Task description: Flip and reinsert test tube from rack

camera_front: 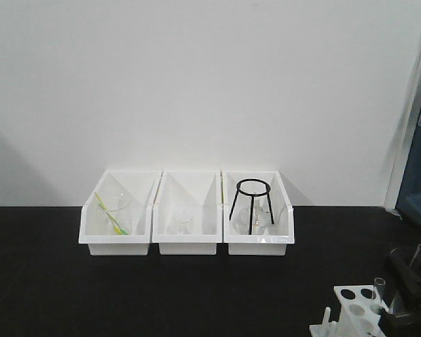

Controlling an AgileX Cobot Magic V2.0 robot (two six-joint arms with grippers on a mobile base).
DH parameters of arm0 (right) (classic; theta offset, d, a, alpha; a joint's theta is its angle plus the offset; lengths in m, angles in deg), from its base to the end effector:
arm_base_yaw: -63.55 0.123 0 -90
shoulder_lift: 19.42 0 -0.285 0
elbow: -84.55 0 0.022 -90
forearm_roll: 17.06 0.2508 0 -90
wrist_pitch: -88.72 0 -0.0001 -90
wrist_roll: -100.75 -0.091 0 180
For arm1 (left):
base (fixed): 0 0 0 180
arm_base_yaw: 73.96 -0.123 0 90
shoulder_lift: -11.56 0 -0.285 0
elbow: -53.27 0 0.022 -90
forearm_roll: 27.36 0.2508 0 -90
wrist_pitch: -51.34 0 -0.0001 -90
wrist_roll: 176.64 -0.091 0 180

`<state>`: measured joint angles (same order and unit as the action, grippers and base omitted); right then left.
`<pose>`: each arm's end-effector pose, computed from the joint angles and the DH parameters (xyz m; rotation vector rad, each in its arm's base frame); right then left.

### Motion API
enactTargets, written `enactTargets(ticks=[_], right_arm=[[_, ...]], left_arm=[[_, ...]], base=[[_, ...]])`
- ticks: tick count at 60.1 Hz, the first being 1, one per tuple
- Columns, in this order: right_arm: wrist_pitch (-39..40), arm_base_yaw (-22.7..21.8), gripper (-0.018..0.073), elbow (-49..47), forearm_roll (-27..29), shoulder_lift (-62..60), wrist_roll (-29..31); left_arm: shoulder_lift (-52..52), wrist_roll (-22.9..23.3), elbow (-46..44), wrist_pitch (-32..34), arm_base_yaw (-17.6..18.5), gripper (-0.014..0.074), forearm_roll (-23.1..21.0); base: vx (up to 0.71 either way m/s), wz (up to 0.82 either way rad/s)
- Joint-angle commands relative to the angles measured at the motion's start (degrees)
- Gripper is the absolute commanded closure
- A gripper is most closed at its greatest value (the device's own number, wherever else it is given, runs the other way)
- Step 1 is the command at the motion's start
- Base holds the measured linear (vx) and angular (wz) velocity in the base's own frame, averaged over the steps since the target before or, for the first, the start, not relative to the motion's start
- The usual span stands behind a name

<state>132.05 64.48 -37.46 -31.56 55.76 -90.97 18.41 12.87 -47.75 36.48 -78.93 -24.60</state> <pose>0.2144 0.0191 0.2417 -0.1331 1.5807 0.1639 0.0547 0.0059 0.1802 -0.1897 1.7468 -0.0130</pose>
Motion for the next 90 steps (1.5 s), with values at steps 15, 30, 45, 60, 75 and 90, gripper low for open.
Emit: enactTargets(ticks=[15,30,45,60,75,90], right_arm=[[11.9,-0.4,0.0568,-1.7,0.1,5.4,0.0],[14.4,-0.4,0.0568,-1.7,0.1,11.4,0.0],[19.2,-0.4,0.0568,-1.7,0.1,17.8,0.0],[19.4,-0.4,0.0568,-1.7,0.1,21.3,0.0],[19.5,-0.4,0.0568,-1.7,0.0,22.4,2.1],[19.5,-0.4,0.0568,-1.7,0.0,22.5,3.2]], left_arm=[[-0.7,0.0,0.1,4.6,0.4,0.0603,-0.3],[-0.7,0.0,0.1,4.6,0.4,0.0603,-0.3],[-0.7,0.0,0.1,4.6,0.4,0.0603,-0.3],[-0.7,0.0,0.1,4.6,0.4,0.0603,-0.3],[-0.7,0.0,0.1,4.6,0.4,0.0603,-0.3],[-0.7,0.0,0.1,4.6,0.4,0.0603,-0.3]], base=[[0.0,0.0],[0.0,0.0],[0.0,0.0],[0.0,0.0],[0.0,0.0],[0.0,0.0]])
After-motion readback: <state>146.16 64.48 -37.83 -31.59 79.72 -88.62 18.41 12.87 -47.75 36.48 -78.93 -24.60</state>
